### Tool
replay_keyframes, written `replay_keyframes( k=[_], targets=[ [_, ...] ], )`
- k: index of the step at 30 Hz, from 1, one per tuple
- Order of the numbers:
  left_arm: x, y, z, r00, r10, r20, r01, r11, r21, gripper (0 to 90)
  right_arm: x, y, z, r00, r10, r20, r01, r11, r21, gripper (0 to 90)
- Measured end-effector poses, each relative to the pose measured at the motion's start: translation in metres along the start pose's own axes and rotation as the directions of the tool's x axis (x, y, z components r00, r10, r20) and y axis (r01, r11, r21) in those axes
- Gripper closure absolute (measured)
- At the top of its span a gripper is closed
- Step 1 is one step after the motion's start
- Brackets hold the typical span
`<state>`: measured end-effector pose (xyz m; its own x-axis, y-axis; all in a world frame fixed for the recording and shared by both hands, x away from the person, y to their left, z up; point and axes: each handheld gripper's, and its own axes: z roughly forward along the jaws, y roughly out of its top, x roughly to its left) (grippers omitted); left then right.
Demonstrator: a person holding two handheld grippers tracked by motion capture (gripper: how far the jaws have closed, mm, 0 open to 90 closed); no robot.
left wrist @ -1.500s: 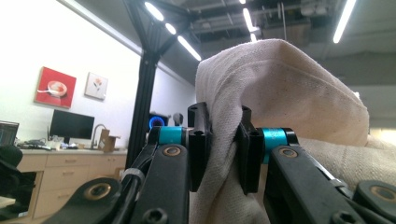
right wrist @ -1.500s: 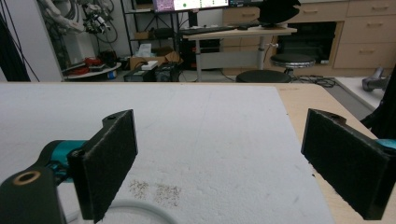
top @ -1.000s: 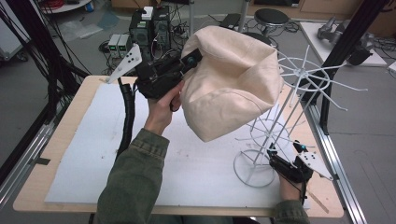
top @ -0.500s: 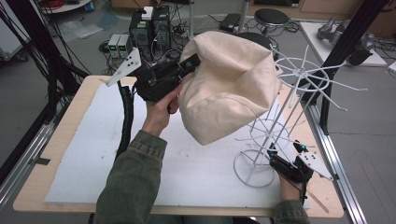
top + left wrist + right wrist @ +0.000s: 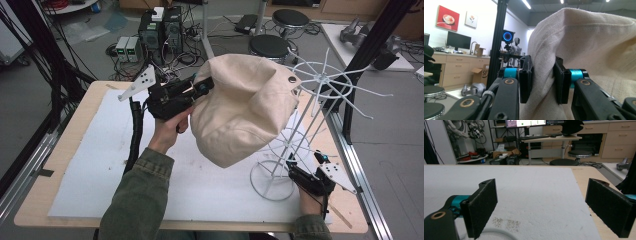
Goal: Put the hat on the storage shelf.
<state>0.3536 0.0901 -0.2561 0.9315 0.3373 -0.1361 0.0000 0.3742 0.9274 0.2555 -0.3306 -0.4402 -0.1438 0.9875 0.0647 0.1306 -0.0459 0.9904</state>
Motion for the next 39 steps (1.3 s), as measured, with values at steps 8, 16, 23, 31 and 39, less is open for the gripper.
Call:
replay_keyframes(
  k=[8, 16, 23, 31, 39],
  targets=[
    [0.002, -0.007, -0.009, 0.9987, -0.013, -0.049, 0.014, 0.9998, 0.016, 59.4, 0.000, 0.000, 0.000, 1.0000, 0.004, 0.001, -0.004, 1.000, 0.001, 9.5],
    [0.005, -0.007, -0.020, 0.9963, -0.016, -0.084, 0.018, 0.9997, 0.019, 42.2, 0.001, 0.000, 0.001, 0.9999, 0.010, 0.001, -0.010, 1.000, 0.008, 9.5],
    [0.001, -0.005, -0.027, 0.9910, 0.052, -0.124, -0.040, 0.9949, 0.093, 32.9, 0.001, 0.000, 0.001, 1.0000, 0.003, 0.003, -0.003, 1.000, 0.006, 9.5],
    [0.002, -0.005, -0.041, 0.9785, 0.091, -0.185, -0.072, 0.9913, 0.110, 29.2, 0.001, 0.000, 0.001, 1.0000, -0.003, -0.001, 0.003, 1.000, 0.007, 9.5],
    [0.006, -0.007, -0.066, 0.9715, 0.079, -0.223, -0.055, 0.9922, 0.112, 29.3, 0.001, 0.000, 0.000, 1.0000, -0.002, 0.000, 0.002, 1.000, 0.010, 9.5]
  ],
)
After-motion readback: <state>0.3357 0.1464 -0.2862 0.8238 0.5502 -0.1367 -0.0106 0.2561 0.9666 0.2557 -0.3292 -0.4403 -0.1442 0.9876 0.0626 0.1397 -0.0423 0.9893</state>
